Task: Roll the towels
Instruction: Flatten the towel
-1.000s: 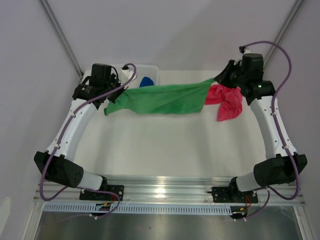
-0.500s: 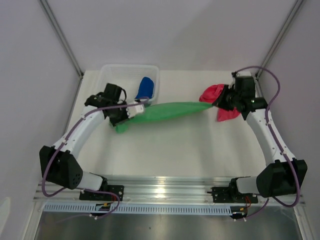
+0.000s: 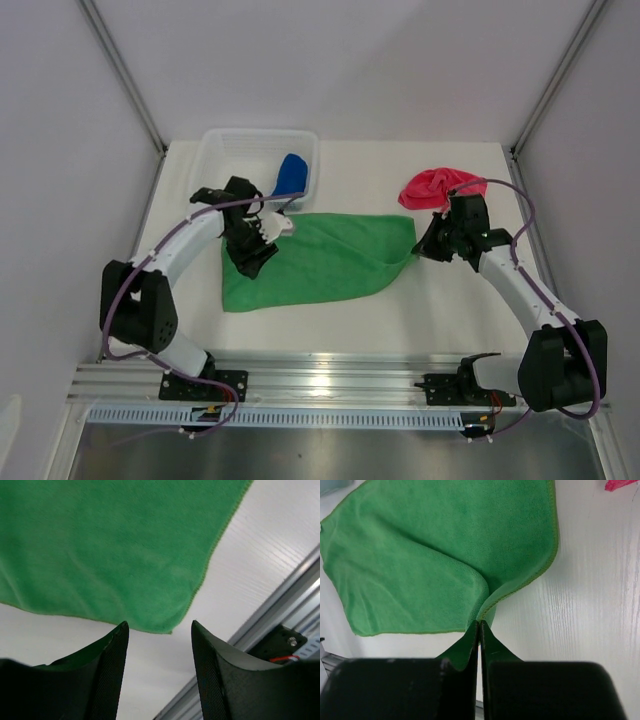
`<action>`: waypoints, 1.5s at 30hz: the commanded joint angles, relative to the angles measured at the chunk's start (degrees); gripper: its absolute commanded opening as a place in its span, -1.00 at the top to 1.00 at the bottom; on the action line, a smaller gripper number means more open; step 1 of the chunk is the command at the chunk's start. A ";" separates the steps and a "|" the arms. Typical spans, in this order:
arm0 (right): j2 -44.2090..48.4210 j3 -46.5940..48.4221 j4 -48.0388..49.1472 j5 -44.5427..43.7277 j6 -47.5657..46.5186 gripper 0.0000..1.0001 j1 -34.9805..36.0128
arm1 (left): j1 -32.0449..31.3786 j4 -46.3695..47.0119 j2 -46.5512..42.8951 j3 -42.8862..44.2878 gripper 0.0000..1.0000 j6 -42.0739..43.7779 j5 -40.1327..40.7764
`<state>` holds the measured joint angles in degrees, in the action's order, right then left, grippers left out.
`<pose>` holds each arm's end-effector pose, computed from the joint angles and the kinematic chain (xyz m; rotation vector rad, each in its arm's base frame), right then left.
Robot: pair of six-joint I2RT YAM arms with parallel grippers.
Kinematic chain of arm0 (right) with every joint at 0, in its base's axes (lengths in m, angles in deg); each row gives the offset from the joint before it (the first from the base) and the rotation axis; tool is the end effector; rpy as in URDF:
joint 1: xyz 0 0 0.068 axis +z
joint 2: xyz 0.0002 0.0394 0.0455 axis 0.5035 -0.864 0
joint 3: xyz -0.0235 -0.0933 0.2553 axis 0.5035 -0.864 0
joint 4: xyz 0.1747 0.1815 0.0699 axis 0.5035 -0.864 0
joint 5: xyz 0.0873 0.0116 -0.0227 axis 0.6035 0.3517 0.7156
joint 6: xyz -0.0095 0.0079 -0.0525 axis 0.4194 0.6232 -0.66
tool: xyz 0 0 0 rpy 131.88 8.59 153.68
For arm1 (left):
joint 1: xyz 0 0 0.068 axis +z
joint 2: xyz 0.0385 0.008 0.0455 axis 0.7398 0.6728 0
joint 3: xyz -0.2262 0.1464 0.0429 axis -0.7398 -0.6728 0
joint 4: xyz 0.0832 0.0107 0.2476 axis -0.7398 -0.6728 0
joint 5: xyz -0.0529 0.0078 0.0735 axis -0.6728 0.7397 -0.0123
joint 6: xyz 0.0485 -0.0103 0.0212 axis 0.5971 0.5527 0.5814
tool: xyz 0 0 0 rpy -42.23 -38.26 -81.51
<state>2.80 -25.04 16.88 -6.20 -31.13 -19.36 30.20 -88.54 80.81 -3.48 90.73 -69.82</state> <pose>0.2553 0.0572 0.2553 0.3057 2.4783 0.5821 0.2705 -0.0954 0.2470 1.4795 2.5309 -0.3438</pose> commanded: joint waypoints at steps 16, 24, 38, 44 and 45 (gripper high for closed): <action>3.60 -5.05 2.42 0.45 -0.34 1.00 -3.49 | -1.73 15.52 -7.74 -28.05 -0.41 14.56 17.03; 4.48 -5.40 1.28 1.07 -1.13 1.00 -5.86 | -1.99 22.74 -4.57 -32.46 -0.31 13.33 18.27; 14.31 -1.03 -14.79 -0.25 -4.11 1.00 -6.83 | 1.51 13.27 -11.50 -24.74 0.99 2.52 12.14; 11.53 12.59 -16.65 2.03 -6.92 1.00 -10.34 | 4.33 1.58 -12.92 3.19 0.99 2.17 7.12; 8.30 18.01 -16.04 3.17 -7.36 1.00 -13.48 | 4.42 0.61 -12.13 6.18 0.99 2.08 6.59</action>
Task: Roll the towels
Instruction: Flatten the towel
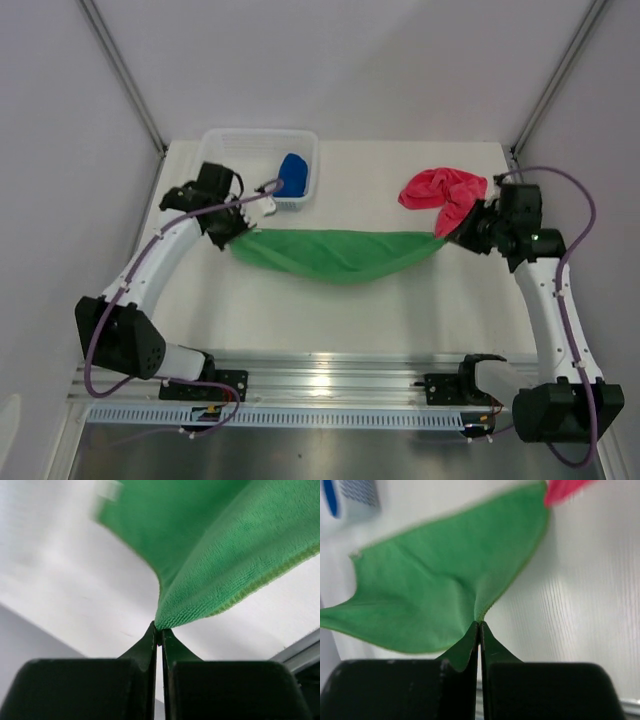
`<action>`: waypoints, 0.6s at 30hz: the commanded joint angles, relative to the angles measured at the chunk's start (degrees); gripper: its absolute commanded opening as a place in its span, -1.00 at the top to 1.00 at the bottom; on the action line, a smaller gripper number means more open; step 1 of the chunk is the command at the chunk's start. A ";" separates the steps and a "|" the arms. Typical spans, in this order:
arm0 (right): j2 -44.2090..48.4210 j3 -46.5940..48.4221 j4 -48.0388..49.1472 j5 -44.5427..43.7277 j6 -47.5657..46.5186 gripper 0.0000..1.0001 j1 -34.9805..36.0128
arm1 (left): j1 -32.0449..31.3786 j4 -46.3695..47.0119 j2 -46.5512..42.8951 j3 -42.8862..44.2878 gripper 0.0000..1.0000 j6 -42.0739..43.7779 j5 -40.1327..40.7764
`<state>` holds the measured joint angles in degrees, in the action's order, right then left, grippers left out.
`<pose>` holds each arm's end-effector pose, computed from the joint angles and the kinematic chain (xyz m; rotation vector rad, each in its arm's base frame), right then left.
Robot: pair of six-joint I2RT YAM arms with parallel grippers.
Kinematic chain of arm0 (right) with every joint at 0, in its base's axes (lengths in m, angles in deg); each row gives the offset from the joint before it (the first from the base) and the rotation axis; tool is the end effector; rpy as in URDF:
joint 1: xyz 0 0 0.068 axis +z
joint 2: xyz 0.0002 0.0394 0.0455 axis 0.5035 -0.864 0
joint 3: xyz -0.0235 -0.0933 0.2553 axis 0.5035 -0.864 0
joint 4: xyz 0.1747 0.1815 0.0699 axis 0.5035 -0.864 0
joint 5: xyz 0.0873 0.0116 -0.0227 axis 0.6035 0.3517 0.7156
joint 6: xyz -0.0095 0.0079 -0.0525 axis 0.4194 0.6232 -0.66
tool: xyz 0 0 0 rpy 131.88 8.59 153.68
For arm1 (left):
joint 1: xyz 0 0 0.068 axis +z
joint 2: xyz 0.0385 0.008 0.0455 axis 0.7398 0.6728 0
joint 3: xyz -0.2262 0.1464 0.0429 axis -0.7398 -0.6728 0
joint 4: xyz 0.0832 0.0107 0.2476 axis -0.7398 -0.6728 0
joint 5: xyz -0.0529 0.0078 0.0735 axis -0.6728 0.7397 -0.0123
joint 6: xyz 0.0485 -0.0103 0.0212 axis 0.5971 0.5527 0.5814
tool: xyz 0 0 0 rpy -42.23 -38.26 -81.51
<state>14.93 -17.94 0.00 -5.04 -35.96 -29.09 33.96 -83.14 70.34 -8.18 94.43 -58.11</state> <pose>0.2083 0.0128 0.3201 0.3836 2.3945 0.5039 0.2526 -0.0643 0.2719 1.4046 2.4274 0.0433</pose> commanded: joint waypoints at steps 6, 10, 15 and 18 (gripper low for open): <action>-16.07 30.18 1.90 6.85 -6.31 1.00 -8.17 | 1.01 -8.58 5.19 37.07 0.99 -1.79 -7.24; -23.20 43.29 1.80 8.52 -7.46 1.00 -11.07 | 2.07 -2.88 6.87 41.14 0.99 -2.41 -3.55; -22.77 43.49 2.16 10.01 -7.02 1.00 -12.40 | 3.74 -1.72 6.52 40.45 0.99 -1.35 -2.58; -18.30 34.98 4.00 10.89 -6.14 1.00 -12.31 | 4.44 -0.94 3.45 32.83 0.99 0.48 -4.50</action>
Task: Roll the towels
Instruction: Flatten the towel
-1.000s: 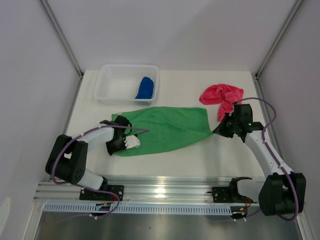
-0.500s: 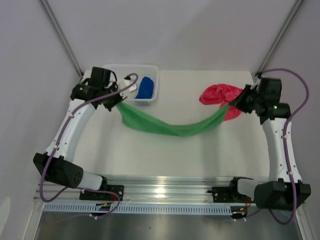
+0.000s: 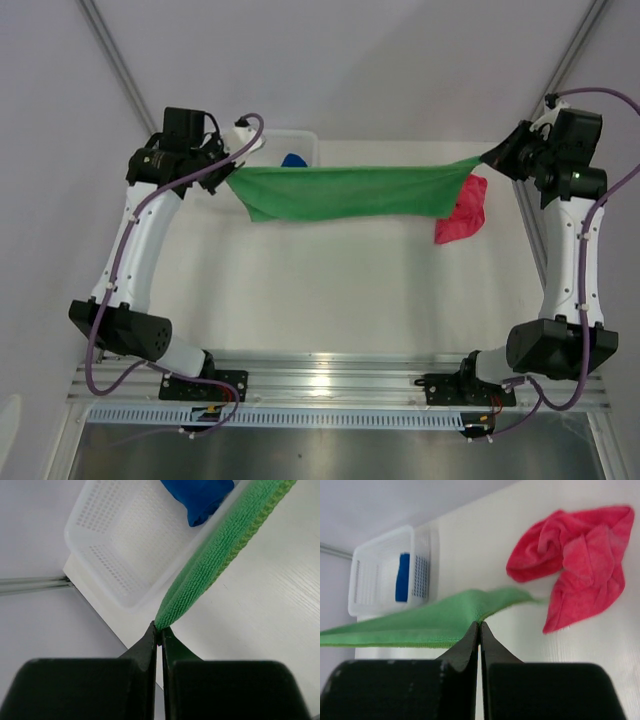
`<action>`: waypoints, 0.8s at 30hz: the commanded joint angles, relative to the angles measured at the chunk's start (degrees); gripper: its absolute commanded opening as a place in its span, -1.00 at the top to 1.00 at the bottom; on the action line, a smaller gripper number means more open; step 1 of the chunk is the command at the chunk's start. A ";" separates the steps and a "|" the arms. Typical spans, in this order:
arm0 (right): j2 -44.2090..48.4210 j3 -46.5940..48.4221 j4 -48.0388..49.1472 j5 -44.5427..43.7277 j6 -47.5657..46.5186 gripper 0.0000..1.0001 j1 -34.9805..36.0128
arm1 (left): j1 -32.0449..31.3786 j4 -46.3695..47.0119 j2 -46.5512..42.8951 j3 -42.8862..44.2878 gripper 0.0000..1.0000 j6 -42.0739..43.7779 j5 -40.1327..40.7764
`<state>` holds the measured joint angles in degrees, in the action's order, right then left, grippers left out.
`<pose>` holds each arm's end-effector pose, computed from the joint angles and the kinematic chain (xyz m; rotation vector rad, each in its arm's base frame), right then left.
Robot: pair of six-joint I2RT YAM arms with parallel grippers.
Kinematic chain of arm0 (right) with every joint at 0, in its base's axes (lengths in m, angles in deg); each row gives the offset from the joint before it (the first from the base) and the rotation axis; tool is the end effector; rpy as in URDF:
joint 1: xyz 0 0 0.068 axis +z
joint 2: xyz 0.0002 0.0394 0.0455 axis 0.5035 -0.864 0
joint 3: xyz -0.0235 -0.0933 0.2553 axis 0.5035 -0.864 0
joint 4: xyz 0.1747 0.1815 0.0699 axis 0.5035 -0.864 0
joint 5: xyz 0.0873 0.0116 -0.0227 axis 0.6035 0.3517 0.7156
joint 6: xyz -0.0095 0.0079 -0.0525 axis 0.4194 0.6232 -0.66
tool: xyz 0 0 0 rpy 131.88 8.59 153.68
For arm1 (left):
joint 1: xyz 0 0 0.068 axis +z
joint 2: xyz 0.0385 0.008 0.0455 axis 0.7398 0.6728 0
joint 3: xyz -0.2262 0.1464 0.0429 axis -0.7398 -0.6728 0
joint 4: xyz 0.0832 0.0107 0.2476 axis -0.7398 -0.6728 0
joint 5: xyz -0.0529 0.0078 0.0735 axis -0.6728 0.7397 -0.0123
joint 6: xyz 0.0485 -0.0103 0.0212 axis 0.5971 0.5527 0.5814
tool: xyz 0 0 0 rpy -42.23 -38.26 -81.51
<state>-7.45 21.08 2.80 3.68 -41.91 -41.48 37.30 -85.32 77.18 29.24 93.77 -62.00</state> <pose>0.2968 -0.0449 0.4504 0.2912 2.0308 0.4913 0.2947 -0.0591 0.4333 1.1347 2.0130 0.1568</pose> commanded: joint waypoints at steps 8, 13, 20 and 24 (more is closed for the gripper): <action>19.73 -35.03 -0.02 1.30 1.65 1.00 0.96 | 2.94 5.21 -13.50 -30.52 0.99 7.30 -2.90; 26.94 -46.93 -5.37 0.16 3.84 1.00 4.29 | 4.35 -0.15 -17.02 -42.48 0.99 11.08 -5.28; 32.57 -55.56 -10.56 -5.29 10.70 1.00 8.86 | 4.26 -2.43 -20.27 -53.57 0.99 11.17 -5.72; 35.29 -55.91 -17.23 -6.44 12.46 1.00 10.80 | 4.35 -6.91 -22.11 -57.44 0.99 11.87 -5.63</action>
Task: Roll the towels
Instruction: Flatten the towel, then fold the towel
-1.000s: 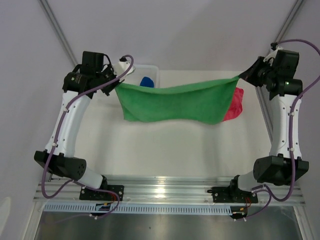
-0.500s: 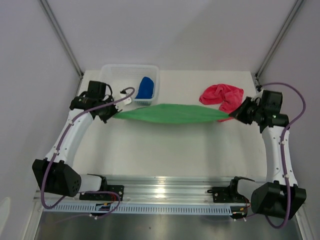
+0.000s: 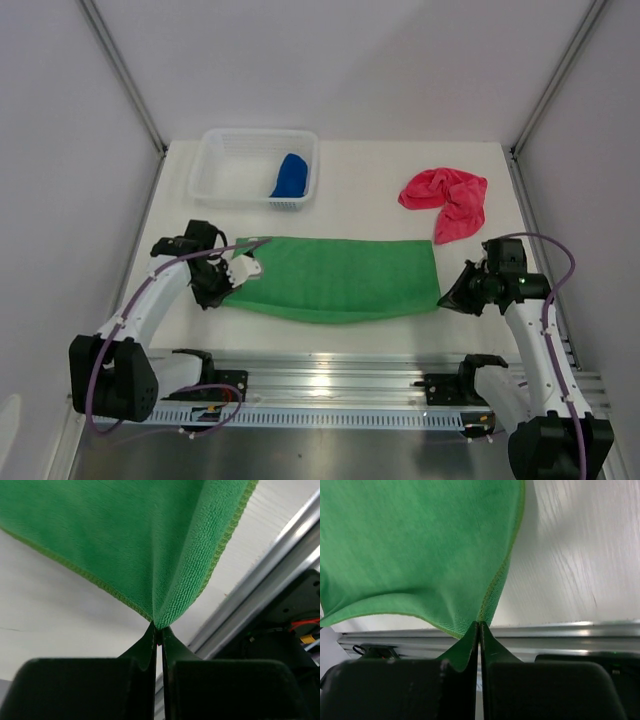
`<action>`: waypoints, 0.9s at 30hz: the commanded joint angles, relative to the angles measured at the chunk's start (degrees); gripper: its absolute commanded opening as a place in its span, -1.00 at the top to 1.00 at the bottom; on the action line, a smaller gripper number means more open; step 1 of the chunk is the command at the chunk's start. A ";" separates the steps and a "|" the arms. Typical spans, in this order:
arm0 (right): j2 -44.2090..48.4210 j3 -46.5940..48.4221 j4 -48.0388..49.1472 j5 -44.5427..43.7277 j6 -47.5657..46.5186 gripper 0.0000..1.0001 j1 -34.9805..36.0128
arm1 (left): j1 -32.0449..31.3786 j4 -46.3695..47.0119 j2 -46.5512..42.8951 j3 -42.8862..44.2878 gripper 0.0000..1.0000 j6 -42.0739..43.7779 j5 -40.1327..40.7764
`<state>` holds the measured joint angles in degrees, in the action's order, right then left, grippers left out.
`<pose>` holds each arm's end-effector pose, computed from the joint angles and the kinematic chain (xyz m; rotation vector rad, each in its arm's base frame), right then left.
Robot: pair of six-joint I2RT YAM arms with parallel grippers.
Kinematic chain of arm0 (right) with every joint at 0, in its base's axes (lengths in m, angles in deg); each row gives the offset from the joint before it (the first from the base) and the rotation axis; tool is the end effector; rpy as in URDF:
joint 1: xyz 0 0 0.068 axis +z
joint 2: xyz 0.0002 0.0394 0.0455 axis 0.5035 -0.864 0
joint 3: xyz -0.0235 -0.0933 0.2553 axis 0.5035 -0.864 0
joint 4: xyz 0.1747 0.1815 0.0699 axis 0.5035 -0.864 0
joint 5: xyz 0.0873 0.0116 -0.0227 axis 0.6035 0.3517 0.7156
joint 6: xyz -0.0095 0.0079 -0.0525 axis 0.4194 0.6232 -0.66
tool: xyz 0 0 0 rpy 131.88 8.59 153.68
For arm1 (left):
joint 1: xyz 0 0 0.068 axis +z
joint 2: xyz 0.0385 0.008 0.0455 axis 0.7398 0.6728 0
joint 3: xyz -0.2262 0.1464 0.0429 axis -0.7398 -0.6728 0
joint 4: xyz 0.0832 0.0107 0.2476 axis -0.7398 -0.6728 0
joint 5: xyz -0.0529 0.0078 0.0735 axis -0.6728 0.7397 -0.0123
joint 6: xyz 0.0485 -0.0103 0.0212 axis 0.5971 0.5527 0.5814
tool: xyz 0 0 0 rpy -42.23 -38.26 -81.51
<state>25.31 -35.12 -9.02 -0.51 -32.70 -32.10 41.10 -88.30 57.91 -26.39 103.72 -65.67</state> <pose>0.1497 0.0065 0.2470 0.5969 2.6366 0.5770 0.1823 -0.0282 0.2259 1.5175 2.5036 -0.1774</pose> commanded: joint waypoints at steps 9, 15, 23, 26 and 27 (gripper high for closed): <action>1.23 8.18 -7.46 -4.53 3.96 1.00 1.61 | 3.45 -6.95 -4.69 0.02 0.99 3.69 -3.89; -7.91 9.33 3.85 -4.97 1.94 1.00 1.61 | 3.54 0.44 3.21 6.60 0.97 -0.88 -3.54; -28.91 16.44 19.35 -6.54 -1.57 1.00 1.34 | 4.68 3.52 23.60 21.46 0.99 -8.96 -5.12; -36.38 20.31 22.95 -8.74 -2.89 1.00 1.17 | 4.94 4.31 27.64 24.53 0.99 -10.64 -4.95; -39.97 21.54 23.31 -8.75 -3.24 1.00 1.17 | 4.94 4.40 28.35 25.07 0.99 -10.99 -4.25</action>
<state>-9.77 -18.09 7.85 -6.57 -33.58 -30.73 45.32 -85.21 84.31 -5.36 96.22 -68.73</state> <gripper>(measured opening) 0.007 0.013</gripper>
